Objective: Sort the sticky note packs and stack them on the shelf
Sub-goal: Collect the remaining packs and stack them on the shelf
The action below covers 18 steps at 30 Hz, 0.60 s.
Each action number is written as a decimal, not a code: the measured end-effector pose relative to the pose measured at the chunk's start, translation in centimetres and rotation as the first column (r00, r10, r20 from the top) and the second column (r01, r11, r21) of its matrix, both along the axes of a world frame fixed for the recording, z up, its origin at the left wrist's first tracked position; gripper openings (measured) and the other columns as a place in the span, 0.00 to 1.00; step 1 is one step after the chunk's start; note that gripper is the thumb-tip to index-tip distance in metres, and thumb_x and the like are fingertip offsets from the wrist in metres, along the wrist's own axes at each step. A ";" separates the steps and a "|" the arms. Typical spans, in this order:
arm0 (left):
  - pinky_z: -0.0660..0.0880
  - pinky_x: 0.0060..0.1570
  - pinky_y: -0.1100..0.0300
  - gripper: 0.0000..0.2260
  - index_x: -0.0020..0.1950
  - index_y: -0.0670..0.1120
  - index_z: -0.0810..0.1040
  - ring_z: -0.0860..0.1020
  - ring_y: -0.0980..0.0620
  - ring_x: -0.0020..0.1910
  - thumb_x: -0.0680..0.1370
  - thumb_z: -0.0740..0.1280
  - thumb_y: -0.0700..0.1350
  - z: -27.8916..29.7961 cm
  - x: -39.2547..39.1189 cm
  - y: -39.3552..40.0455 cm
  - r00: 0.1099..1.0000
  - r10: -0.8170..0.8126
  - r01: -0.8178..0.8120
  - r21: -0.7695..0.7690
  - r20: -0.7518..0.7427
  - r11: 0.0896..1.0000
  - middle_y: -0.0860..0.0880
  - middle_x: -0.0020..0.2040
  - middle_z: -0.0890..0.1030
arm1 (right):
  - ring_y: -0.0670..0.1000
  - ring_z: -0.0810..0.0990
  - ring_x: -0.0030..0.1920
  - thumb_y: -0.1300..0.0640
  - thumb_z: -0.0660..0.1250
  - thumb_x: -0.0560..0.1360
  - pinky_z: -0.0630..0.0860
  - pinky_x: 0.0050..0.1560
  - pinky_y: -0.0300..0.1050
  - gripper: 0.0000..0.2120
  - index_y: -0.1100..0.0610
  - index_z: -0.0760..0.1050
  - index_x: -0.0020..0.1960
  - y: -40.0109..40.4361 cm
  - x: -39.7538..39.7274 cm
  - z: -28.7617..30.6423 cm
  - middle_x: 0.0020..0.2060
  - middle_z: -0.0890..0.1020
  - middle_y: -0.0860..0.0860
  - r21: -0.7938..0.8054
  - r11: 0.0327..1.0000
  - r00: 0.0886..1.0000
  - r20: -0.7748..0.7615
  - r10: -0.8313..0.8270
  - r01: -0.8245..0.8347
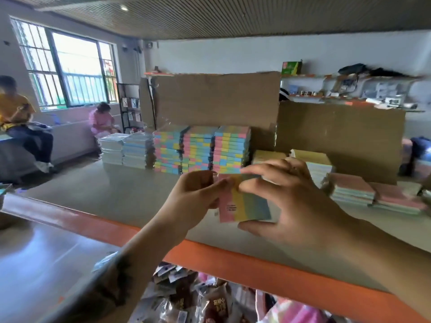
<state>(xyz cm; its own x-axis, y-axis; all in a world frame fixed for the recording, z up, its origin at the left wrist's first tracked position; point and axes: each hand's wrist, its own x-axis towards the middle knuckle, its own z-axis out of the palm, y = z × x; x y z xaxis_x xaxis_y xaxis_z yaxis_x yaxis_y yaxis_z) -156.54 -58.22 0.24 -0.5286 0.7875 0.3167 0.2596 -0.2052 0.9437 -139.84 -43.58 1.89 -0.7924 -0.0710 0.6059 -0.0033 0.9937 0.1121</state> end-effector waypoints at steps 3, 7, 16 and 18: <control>0.76 0.47 0.47 0.19 0.51 0.41 0.85 0.79 0.49 0.43 0.79 0.70 0.57 -0.2 -3.6 -1.5 0.980 -0.066 0.055 -0.067 -0.187 0.996 0.44 0.42 0.84 | 0.47 0.72 0.65 0.30 0.69 0.69 0.66 0.65 0.55 0.27 0.44 0.78 0.62 -1.5 -2.7 -0.5 0.64 0.76 0.45 -0.099 0.995 0.999 0.042 0.013 -0.009; 0.77 0.51 0.53 0.26 0.56 0.53 0.82 0.80 0.58 0.47 0.79 0.56 0.71 0.2 -7.5 -3.9 0.840 -0.138 -0.009 -0.268 -0.524 0.963 0.60 0.47 0.83 | 0.26 0.63 0.64 0.29 0.70 0.67 0.66 0.64 0.48 0.29 0.41 0.80 0.63 -2.1 -6.0 -0.1 0.63 0.76 0.38 -0.225 0.974 0.998 0.042 0.043 -0.032; 0.42 0.79 0.44 0.34 0.77 0.74 0.53 0.47 0.58 0.82 0.72 0.39 0.80 -0.6 -13.9 -7.6 0.593 -0.331 -0.379 -0.617 -0.734 0.689 0.62 0.82 0.51 | 0.48 0.79 0.58 0.26 0.74 0.64 0.74 0.61 0.47 0.27 0.38 0.79 0.57 2.0 -16.5 8.0 0.54 0.81 0.42 -0.296 0.947 0.991 0.073 -0.109 0.126; 0.45 0.78 0.47 0.31 0.78 0.71 0.53 0.46 0.58 0.81 0.75 0.44 0.76 -0.4 -13.7 -7.6 0.593 -0.394 -0.384 -0.676 -0.702 0.629 0.62 0.82 0.51 | 0.50 0.78 0.60 0.28 0.74 0.64 0.74 0.61 0.49 0.26 0.38 0.78 0.57 3.9 -19.2 9.5 0.55 0.80 0.42 -0.296 0.933 0.976 0.129 -0.176 0.207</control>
<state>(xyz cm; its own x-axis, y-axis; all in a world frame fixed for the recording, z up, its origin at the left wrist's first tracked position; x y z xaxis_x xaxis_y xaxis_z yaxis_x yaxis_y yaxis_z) -170.21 -65.86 -0.20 -0.3918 0.9155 -0.0912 0.9006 0.4019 0.1657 -159.00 -39.71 11.44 -0.8294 0.2644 0.4921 0.1952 0.9625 -0.1882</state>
